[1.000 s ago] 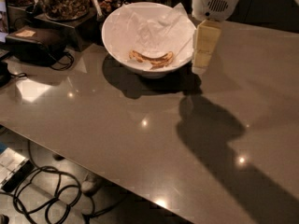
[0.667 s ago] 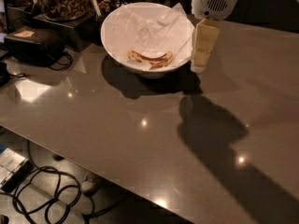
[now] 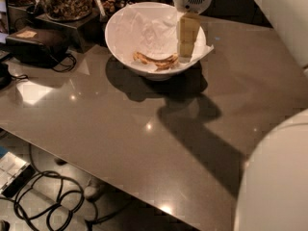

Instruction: Pick banana from white bowl

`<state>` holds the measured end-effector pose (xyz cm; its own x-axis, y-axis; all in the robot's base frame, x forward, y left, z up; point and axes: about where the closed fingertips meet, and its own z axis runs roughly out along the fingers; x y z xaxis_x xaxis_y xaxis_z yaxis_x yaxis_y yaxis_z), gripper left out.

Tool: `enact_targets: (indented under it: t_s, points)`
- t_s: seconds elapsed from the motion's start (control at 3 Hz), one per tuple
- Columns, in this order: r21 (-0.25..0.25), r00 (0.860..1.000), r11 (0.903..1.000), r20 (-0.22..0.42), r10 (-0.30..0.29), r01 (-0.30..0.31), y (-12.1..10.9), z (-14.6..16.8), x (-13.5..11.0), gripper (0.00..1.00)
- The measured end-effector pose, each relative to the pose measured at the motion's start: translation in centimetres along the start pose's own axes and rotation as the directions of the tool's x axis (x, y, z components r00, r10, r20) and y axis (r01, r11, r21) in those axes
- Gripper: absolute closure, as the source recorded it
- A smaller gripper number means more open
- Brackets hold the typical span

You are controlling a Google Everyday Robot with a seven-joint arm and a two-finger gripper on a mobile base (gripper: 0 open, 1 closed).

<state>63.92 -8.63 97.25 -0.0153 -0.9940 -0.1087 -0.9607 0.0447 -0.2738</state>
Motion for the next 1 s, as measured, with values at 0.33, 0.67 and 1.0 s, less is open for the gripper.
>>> enact_targets:
  t_s: [0.33,0.67,1.0]
  points:
    - [-0.007,0.999,0.9992,-0.005,-0.040,0.040,-2.3,1.6,-1.3,0.00]
    - [-0.011,0.999,0.9986,0.000,-0.052,0.052,-4.1,3.0,-1.8,0.00]
    - [-0.022,0.998,0.9980,0.000,-0.059,0.059,-5.1,4.5,-2.3,0.00]
